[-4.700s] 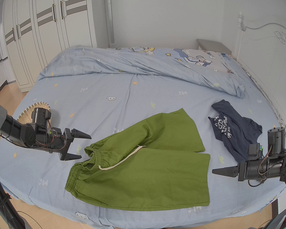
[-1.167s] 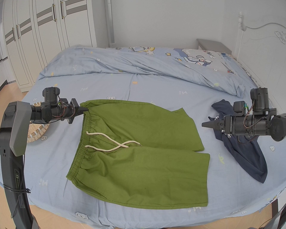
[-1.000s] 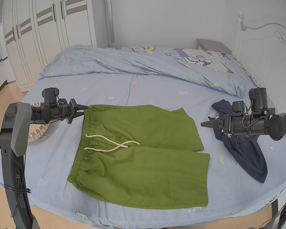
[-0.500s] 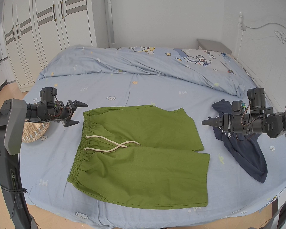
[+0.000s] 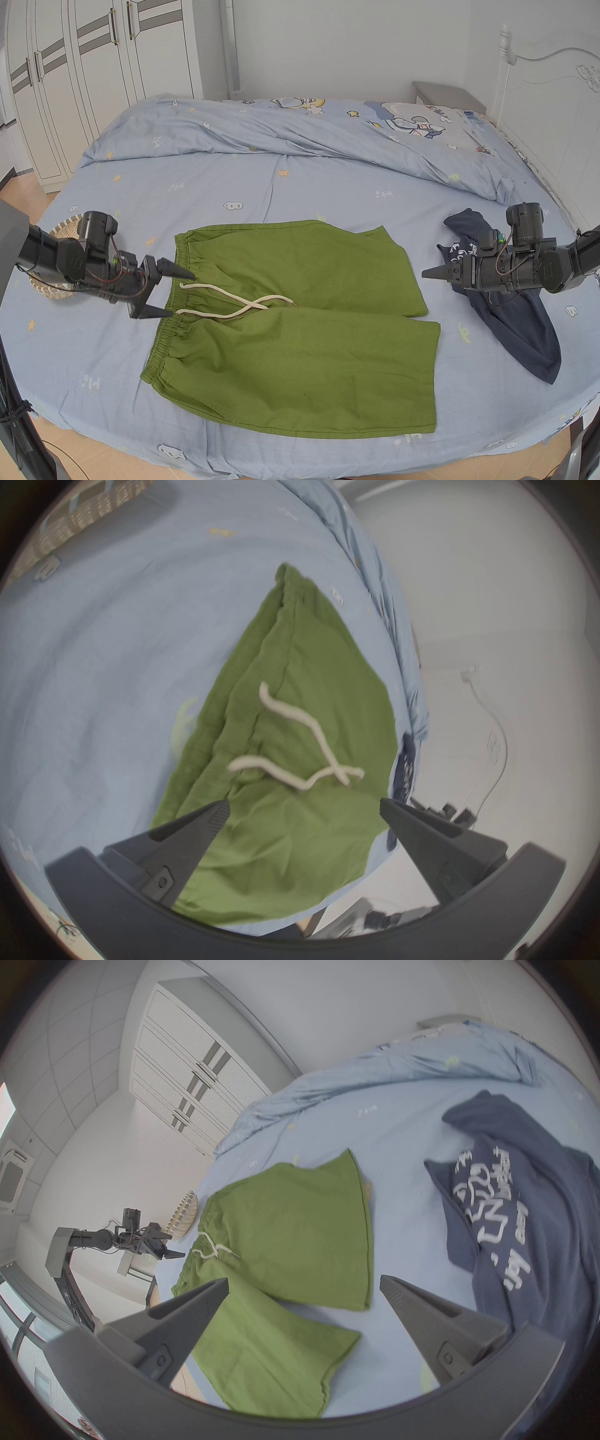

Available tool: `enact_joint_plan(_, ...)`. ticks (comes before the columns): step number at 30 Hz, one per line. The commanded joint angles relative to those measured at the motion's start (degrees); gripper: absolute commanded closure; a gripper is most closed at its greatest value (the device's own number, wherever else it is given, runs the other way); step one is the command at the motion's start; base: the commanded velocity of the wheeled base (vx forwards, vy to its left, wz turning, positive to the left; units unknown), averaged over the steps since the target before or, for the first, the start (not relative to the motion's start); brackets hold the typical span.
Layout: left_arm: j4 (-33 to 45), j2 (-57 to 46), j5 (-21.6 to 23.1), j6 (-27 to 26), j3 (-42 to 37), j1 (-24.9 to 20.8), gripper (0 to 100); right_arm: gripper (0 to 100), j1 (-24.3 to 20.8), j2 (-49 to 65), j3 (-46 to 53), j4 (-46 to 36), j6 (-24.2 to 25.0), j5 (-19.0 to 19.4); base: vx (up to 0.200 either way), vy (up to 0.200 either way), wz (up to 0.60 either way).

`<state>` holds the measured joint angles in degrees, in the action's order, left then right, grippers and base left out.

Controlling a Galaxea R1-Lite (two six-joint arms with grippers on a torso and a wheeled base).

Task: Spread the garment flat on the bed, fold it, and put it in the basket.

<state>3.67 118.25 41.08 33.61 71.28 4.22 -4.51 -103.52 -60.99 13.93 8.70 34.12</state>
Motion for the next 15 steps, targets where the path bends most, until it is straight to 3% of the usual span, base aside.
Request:
enact_joint_plan(1,0.3,-5.4,0.9,-9.7,-12.3,1.9,0,0,0.6,-0.9,7.3,0.7,-1.8,0.3,0.0,0.0,0.0)
enact_joint_plan(4,0.5,-6.4,0.9,-12.5,-15.8,3.2,0,0,1.3,-0.9,9.0,0.7,-2.6,0.4,0.0,0.0,0.0)
enact_joint_plan(15,0.2,-7.2,0.9,-13.0,-21.8,3.8,0,0,1.9,-1.0,12.5,0.7,-1.8,0.4,0.0,0.0,0.0)
